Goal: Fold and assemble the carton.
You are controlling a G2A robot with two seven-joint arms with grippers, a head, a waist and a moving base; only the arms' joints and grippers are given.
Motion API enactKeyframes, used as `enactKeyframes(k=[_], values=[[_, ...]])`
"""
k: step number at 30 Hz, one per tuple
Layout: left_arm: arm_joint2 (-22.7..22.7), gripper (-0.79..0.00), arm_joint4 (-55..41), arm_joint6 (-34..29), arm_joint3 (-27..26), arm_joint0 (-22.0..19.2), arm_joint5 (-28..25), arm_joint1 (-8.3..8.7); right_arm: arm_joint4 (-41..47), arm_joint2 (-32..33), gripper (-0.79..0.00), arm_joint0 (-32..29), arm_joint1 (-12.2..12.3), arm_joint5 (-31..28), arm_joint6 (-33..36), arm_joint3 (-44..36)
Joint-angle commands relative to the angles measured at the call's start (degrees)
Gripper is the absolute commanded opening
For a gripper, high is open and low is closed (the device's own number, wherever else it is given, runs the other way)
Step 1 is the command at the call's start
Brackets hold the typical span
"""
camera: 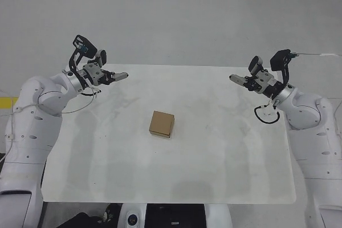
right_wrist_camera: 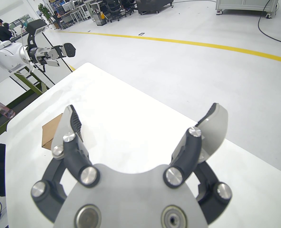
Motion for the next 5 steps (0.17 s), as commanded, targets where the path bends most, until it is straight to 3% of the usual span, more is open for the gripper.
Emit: enactKeyframes(k=[1, 5], values=[[0.0, 0.0, 0.0, 0.0, 0.0, 0.0, 0.0, 0.0, 0.0, 0.0, 0.0, 0.0, 0.0, 0.0, 0.0, 0.0], [0.0, 0.0, 0.0, 0.0, 0.0, 0.0, 0.0, 0.0, 0.0, 0.0, 0.0, 0.0, 0.0, 0.0, 0.0, 0.0]])
